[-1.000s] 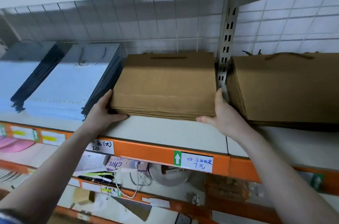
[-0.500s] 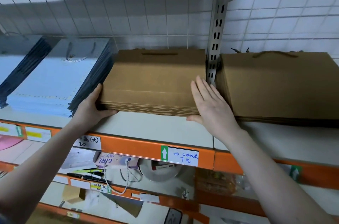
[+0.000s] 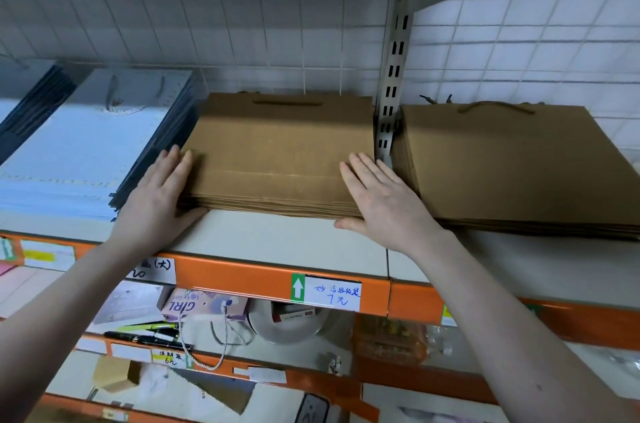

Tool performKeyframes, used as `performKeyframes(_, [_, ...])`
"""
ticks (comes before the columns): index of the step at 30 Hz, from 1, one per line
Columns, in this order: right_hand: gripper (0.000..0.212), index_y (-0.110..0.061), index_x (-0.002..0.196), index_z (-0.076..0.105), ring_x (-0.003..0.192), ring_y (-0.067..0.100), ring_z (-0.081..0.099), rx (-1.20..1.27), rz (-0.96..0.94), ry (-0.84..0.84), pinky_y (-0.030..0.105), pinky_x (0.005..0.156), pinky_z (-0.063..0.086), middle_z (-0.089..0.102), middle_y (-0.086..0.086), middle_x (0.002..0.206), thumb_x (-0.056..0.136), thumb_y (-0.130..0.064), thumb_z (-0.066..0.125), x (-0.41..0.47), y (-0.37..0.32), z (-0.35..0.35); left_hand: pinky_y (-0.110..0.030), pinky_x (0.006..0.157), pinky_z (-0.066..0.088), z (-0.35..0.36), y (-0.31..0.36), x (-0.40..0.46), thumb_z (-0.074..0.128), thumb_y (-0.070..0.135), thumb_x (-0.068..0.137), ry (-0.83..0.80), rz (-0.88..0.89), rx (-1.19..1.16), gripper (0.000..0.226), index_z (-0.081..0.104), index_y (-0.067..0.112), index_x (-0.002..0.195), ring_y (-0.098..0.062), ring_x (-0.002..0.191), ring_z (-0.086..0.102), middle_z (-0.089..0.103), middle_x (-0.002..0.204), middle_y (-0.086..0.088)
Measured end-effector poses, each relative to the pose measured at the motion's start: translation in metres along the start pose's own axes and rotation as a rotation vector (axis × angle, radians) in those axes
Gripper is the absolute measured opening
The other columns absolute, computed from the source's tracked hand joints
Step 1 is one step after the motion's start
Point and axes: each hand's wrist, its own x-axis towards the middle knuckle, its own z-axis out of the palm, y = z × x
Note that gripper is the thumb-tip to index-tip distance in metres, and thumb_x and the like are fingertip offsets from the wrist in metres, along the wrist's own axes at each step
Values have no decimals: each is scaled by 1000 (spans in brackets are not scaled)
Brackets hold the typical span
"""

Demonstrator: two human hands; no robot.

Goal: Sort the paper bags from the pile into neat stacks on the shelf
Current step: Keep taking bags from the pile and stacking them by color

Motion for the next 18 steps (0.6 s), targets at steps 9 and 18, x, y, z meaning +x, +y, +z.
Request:
performKeyframes(9, [78, -8, 150, -3, 146, 24, -5, -45, 11, 7, 36, 118, -5, -5, 14, 158, 95, -56, 23, 9, -7, 3, -31, 116, 4, 3, 16, 17, 17, 70, 89, -163, 246, 142, 81, 22, 16, 149, -26, 142, 19, 23, 154, -12])
performKeyframes(18, [76, -12, 150, -8, 145, 20, -11, -26, 55, -46, 36, 118, -6, -12, 10, 157, 94, -58, 16, 16, -5, 6, -33, 114, 7, 10, 3, 37, 12, 68, 91, -212, 288, 119, 79, 20, 16, 150, -27, 141, 23, 25, 153, -13])
